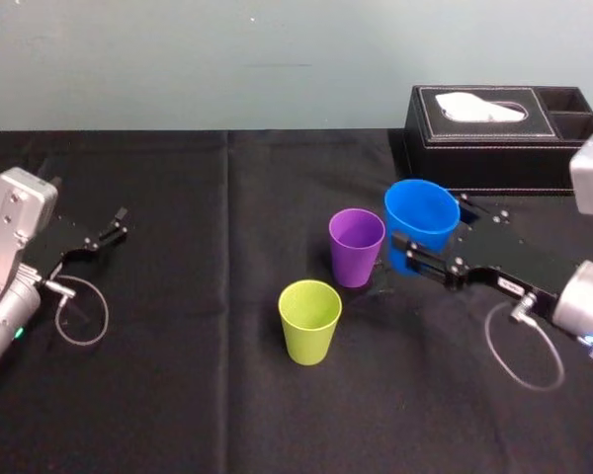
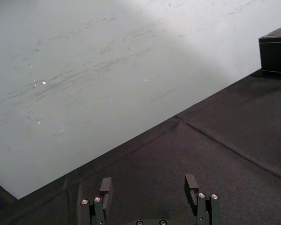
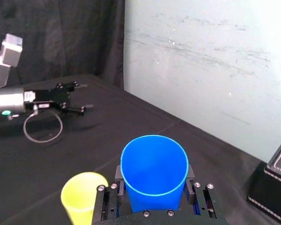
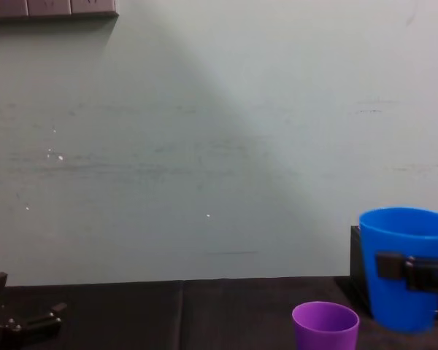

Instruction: Stack the three plastic cups sequentially using one hand.

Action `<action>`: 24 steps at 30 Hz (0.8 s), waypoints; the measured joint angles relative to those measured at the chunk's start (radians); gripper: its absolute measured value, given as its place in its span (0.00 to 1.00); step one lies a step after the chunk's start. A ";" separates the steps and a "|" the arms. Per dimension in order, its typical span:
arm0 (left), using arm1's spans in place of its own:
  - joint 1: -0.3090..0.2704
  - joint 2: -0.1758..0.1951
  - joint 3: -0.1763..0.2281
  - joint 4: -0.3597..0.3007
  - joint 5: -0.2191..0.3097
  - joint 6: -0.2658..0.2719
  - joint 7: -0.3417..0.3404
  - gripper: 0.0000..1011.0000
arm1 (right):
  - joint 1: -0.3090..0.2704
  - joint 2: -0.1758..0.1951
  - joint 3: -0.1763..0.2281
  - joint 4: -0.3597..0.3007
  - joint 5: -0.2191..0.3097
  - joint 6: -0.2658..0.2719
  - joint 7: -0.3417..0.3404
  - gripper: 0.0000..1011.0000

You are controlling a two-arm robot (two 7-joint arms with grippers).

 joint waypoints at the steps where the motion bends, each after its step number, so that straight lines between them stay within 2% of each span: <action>1: 0.000 0.000 0.000 0.000 0.000 0.000 0.000 1.00 | 0.012 -0.007 -0.006 0.007 -0.003 0.002 -0.002 0.71; 10: 0.000 0.000 0.000 0.000 0.000 0.000 0.000 1.00 | 0.128 -0.083 -0.072 0.105 -0.043 0.003 -0.011 0.71; 24: 0.000 0.000 0.000 0.000 0.000 0.000 0.000 1.00 | 0.234 -0.158 -0.133 0.241 -0.091 -0.015 0.000 0.71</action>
